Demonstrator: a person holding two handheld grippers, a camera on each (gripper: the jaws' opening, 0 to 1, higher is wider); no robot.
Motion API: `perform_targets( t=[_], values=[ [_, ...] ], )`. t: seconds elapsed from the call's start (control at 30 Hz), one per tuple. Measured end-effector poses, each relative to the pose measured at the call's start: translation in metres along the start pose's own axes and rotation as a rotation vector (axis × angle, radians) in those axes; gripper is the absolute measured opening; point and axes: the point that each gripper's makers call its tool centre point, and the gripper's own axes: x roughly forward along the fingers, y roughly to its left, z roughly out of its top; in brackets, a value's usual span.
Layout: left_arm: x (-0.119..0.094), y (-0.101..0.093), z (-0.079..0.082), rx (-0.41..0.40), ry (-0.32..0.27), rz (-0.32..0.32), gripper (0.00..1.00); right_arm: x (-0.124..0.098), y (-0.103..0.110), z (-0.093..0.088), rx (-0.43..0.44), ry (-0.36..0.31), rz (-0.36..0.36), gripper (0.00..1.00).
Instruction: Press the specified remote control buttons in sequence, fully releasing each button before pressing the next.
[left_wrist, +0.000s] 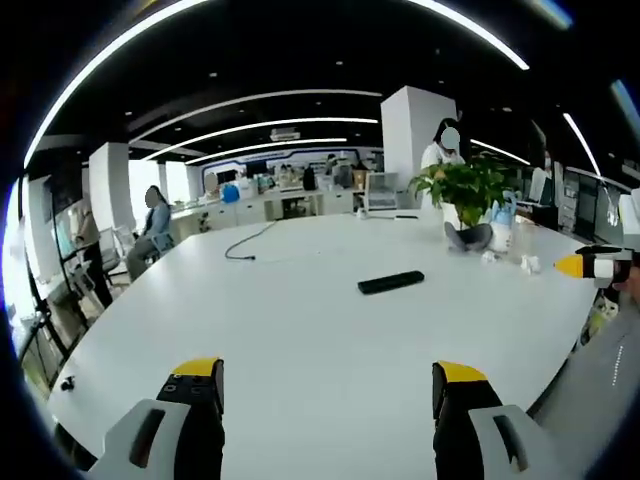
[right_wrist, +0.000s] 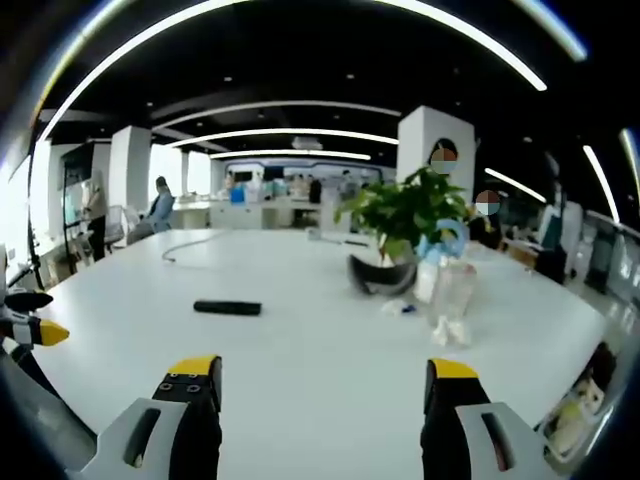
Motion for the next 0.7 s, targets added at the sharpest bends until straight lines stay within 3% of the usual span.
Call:
perform_targets(
  t=[0.7],
  values=[
    [0.0011,-0.0039,-0.0008,0.011,0.013,-0.019,0.89,0.0003,0.0014,0.0000,-0.006,0.002,0.006,0.81]
  ],
)
